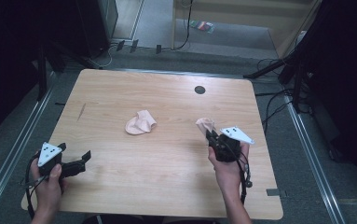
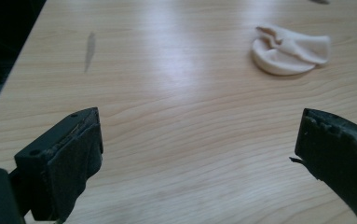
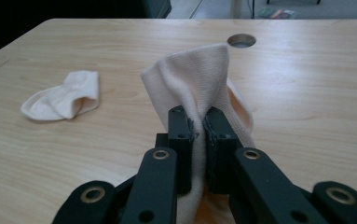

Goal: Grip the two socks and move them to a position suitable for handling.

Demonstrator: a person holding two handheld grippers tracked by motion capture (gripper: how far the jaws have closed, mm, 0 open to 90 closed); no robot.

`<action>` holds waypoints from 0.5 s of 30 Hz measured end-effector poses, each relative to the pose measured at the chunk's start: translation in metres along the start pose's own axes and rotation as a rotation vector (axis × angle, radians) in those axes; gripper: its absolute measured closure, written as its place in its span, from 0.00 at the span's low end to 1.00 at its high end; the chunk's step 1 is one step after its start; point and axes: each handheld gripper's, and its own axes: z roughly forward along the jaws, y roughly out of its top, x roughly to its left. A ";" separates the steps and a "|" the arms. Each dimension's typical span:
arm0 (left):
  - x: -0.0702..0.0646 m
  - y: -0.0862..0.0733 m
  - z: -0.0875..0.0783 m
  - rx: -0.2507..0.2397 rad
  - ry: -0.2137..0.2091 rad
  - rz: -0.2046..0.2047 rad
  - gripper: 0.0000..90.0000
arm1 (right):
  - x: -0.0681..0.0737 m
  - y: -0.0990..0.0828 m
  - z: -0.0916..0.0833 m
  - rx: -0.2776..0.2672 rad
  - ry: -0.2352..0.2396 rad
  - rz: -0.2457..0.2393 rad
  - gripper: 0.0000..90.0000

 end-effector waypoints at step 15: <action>-0.092 0.017 0.005 -0.016 -0.185 0.058 0.01 | 0.074 -0.036 -0.001 0.058 0.075 -0.060 0.93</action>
